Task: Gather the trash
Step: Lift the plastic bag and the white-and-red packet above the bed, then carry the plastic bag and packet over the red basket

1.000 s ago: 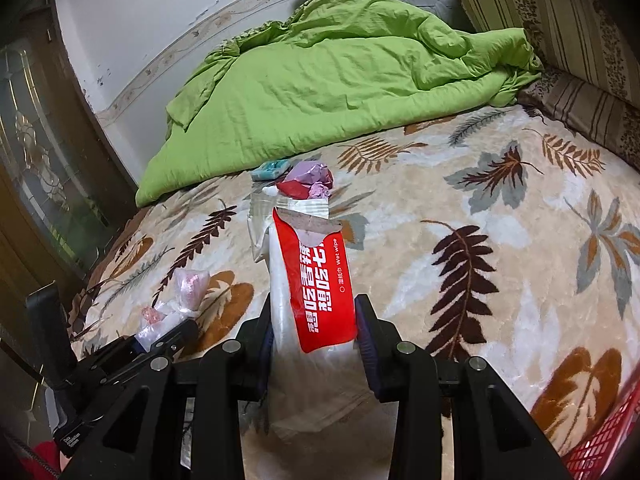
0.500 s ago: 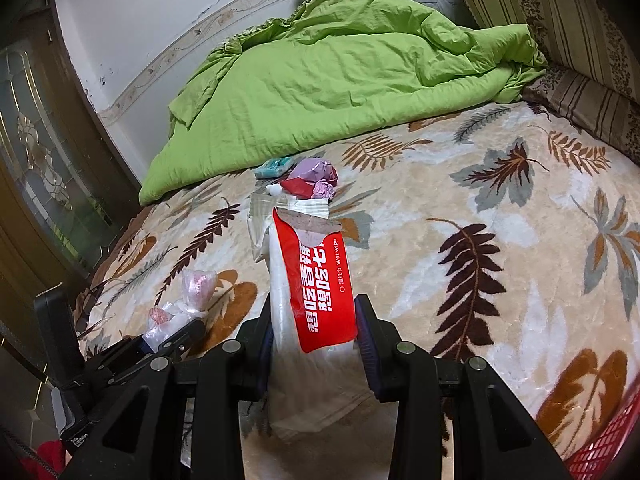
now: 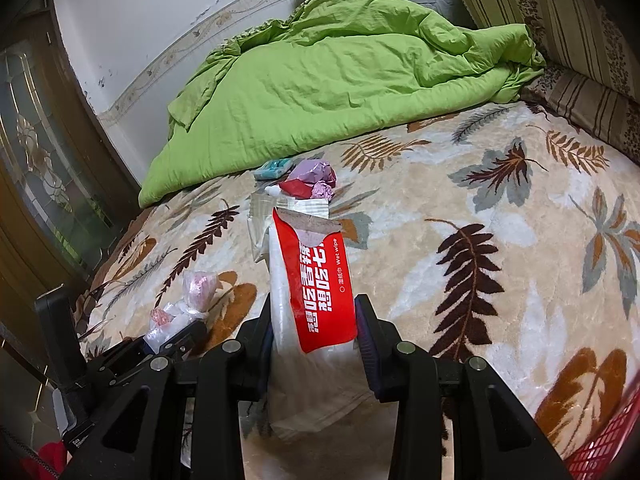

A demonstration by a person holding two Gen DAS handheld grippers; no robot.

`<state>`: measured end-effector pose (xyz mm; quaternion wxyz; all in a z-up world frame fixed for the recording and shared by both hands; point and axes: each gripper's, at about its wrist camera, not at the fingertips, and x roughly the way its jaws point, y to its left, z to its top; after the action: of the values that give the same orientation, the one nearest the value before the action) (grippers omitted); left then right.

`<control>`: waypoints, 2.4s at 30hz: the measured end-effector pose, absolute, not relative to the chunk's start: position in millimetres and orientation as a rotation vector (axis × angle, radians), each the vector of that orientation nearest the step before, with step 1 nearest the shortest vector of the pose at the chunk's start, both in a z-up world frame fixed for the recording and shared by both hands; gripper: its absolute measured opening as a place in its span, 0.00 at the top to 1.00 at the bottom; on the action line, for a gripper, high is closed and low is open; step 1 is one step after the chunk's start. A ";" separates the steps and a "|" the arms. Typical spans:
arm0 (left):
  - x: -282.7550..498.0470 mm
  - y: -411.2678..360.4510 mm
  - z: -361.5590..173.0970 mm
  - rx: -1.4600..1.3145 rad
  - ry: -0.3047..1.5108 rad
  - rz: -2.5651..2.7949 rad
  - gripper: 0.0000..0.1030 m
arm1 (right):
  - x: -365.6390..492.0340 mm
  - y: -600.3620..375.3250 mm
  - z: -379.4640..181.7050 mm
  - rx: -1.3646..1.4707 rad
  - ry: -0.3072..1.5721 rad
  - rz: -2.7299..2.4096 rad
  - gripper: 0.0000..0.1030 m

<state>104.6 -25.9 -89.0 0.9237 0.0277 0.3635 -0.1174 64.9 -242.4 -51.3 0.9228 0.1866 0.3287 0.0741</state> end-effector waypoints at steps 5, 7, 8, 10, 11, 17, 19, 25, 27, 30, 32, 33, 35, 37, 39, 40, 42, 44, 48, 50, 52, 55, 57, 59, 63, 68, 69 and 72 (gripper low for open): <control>104.3 -26.1 -88.4 0.060 0.745 -0.244 0.72 | 65.0 -242.4 -50.9 0.383 0.675 0.152 0.61; 104.2 -26.2 -88.4 0.060 0.744 -0.244 0.72 | 65.0 -242.2 -51.0 0.384 0.675 0.152 0.61; 104.3 -26.2 -88.5 0.060 0.744 -0.243 0.72 | 64.8 -242.0 -50.9 0.384 0.675 0.152 0.61; 104.4 -26.4 -88.7 0.060 0.747 -0.243 0.72 | 65.0 -242.0 -51.0 0.383 0.675 0.152 0.61; 103.9 -26.6 -88.2 0.061 0.746 -0.243 0.72 | 64.7 -241.7 -50.8 0.383 0.675 0.152 0.61; 104.2 -26.8 -88.6 0.062 0.746 -0.245 0.72 | 64.3 -241.5 -50.8 0.380 0.676 0.151 0.62; 103.8 -26.9 -88.5 0.063 0.749 -0.246 0.72 | 64.2 -242.2 -50.7 0.385 0.670 0.153 0.61; 104.6 -26.4 -87.8 0.063 0.748 -0.245 0.72 | 65.6 -241.4 -50.8 0.386 0.672 0.155 0.61; 104.7 -26.6 -87.7 0.064 0.747 -0.245 0.72 | 65.3 -241.8 -50.5 0.388 0.669 0.156 0.61; 104.4 -26.8 -88.0 0.064 0.746 -0.244 0.72 | 65.7 -243.2 -51.2 0.393 0.672 0.156 0.61; 104.5 -26.8 -87.9 0.060 0.749 -0.245 0.72 | 65.9 -243.3 -51.2 0.392 0.670 0.157 0.61; 104.6 -27.1 -88.0 0.060 0.750 -0.245 0.72 | 65.8 -243.3 -51.2 0.393 0.671 0.157 0.61; 104.7 -26.8 -88.1 0.060 0.748 -0.246 0.72 | 65.7 -243.1 -51.1 0.394 0.671 0.155 0.61; 104.7 -26.8 -88.2 0.062 0.748 -0.246 0.72 | 65.8 -243.1 -51.3 0.395 0.671 0.155 0.61; 105.0 -27.0 -88.3 0.062 0.750 -0.246 0.72 | 65.8 -242.8 -51.2 0.395 0.671 0.155 0.61; 104.5 -26.9 -88.2 0.061 0.749 -0.245 0.72 | 65.9 -242.7 -51.2 0.395 0.671 0.156 0.61; 104.3 -27.1 -88.2 0.061 0.747 -0.245 0.72 | 65.9 -242.8 -51.1 0.393 0.671 0.155 0.61; 104.2 -27.3 -88.3 0.061 0.749 -0.244 0.72 | 66.1 -243.1 -51.4 0.395 0.670 0.154 0.61; 102.9 -28.7 -85.5 0.064 0.755 -0.252 0.72 | 63.4 -244.6 -48.9 0.399 0.659 0.137 0.61; 99.6 -31.3 -80.3 0.073 0.747 -0.263 0.72 | 61.2 -247.0 -47.0 0.405 0.660 0.132 0.61; 95.4 -33.6 -74.6 0.075 0.741 -0.277 0.72 | 57.5 -252.1 -45.8 0.431 0.662 0.132 0.61; 85.7 -40.1 -65.5 0.082 0.739 -0.314 0.72 | 47.4 -260.6 -44.0 0.468 0.666 0.136 0.61; 78.1 -45.5 -59.0 0.084 0.731 -0.344 0.72 | 36.3 -266.8 -40.2 0.469 0.658 0.130 0.61; 73.7 -51.6 -53.5 0.088 0.725 -0.366 0.72 | 27.6 -272.8 -37.4 0.486 0.655 0.130 0.61; 67.2 -62.7 -45.7 0.101 0.716 -0.389 0.72 | 12.5 -285.4 -32.5 0.532 0.645 0.129 0.61; 60.3 -74.9 -38.9 0.153 0.706 -0.378 0.72 | 2.8 -288.1 -29.1 0.542 0.642 0.136 0.61; 58.9 -76.2 -37.8 0.164 0.700 -0.373 0.72 | 2.0 -287.5 -28.6 0.542 0.640 0.138 0.61; 55.0 -80.3 -34.9 0.194 0.688 -0.362 0.72 | 2.3 -287.2 -28.4 0.544 0.642 0.143 0.61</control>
<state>55.0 -80.3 -34.9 0.9207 0.0944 0.3351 -0.1762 2.3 -287.2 -28.4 0.9104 0.2637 0.3112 0.0693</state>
